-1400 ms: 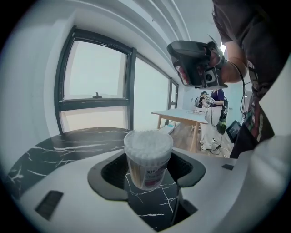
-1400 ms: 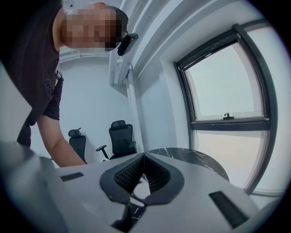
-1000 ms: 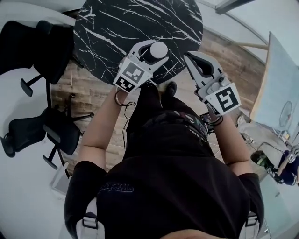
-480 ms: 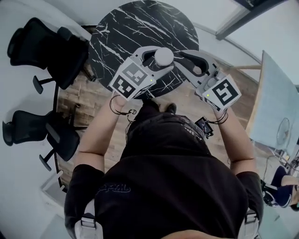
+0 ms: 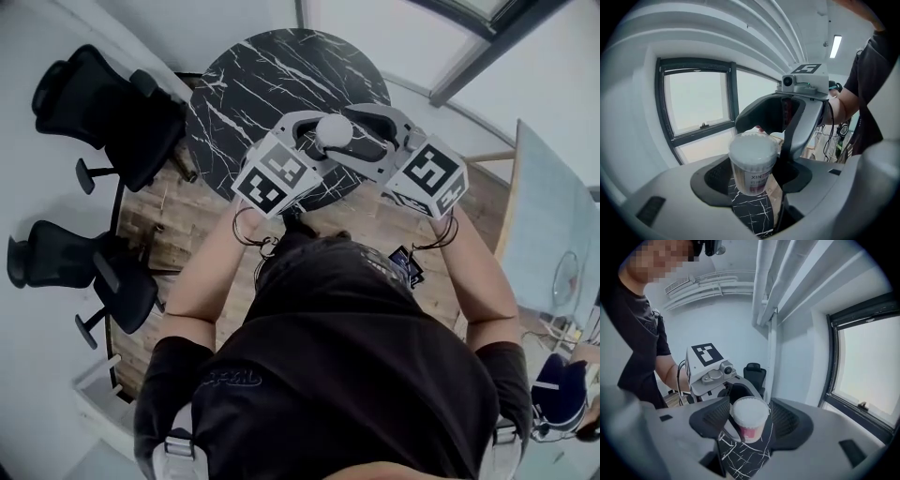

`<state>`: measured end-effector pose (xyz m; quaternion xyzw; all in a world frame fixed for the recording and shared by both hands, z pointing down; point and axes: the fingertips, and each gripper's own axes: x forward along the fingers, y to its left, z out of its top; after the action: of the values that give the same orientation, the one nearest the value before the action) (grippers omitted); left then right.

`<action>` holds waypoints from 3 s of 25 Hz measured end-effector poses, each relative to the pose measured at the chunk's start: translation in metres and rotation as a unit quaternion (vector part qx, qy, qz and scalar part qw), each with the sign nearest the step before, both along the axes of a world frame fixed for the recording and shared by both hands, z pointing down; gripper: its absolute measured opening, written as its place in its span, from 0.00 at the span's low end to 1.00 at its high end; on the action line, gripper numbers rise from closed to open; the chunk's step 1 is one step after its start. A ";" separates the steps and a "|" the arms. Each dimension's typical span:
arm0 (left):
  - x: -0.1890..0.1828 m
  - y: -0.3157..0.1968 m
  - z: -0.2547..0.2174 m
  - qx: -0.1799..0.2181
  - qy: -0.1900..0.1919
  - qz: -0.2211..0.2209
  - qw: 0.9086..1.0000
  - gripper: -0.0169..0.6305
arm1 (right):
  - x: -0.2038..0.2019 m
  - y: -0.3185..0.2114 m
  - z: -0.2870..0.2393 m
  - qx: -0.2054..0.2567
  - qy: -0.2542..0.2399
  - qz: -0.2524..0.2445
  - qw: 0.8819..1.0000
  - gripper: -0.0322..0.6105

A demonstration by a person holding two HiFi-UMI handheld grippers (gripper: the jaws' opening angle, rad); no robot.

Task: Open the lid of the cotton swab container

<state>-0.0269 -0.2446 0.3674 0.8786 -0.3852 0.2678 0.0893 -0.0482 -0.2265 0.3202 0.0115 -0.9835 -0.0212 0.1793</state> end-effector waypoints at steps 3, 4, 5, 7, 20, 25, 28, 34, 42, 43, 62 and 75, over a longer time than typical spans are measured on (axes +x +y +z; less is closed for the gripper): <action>0.005 0.002 -0.001 -0.001 -0.004 0.001 1.000 0.45 | 0.002 0.000 0.000 -0.006 0.020 -0.008 1.000 0.46; 0.007 0.002 -0.001 0.000 -0.006 0.001 1.000 0.45 | 0.003 0.000 0.000 -0.006 0.028 -0.011 1.000 0.46; 0.008 0.002 -0.001 0.001 -0.009 0.001 1.000 0.45 | 0.004 0.000 0.001 -0.008 0.035 -0.013 0.999 0.46; 0.011 0.003 0.000 0.005 -0.019 0.000 1.000 0.45 | 0.005 0.000 0.003 -0.015 0.048 -0.016 0.999 0.46; 0.024 -0.001 0.007 0.016 -0.067 -0.009 0.998 0.45 | 0.016 -0.002 0.018 -0.044 0.133 -0.047 0.989 0.46; 0.025 0.003 0.011 0.008 -0.057 -0.005 0.998 0.45 | 0.017 0.000 0.022 -0.059 0.152 -0.057 0.985 0.45; 0.026 0.003 0.013 0.008 -0.049 -0.003 0.999 0.45 | 0.019 -0.001 0.024 -0.082 0.160 -0.057 0.982 0.45; 0.029 0.006 0.013 0.007 -0.035 -0.001 0.999 0.44 | 0.021 0.000 0.026 -0.108 0.172 -0.059 0.977 0.45; 0.033 0.011 0.013 0.007 -0.021 0.004 1.000 0.44 | 0.025 0.004 0.027 -0.137 0.185 -0.068 0.971 0.44; 0.033 0.011 0.013 0.008 -0.019 0.005 1.000 0.44 | 0.024 0.004 0.028 -0.141 0.186 -0.069 0.970 0.44; 0.038 0.010 0.005 0.035 0.033 0.023 0.999 0.44 | 0.031 0.000 0.025 -0.197 0.196 -0.089 0.957 0.44; 0.039 0.011 0.005 0.067 0.044 0.025 0.997 0.43 | 0.031 0.001 0.024 -0.201 0.208 -0.094 0.953 0.44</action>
<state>0.0120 -0.2338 0.3722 0.9027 -0.3762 0.2050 0.0406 -0.0168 -0.2252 0.3442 -0.1216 -0.9049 0.1581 0.3760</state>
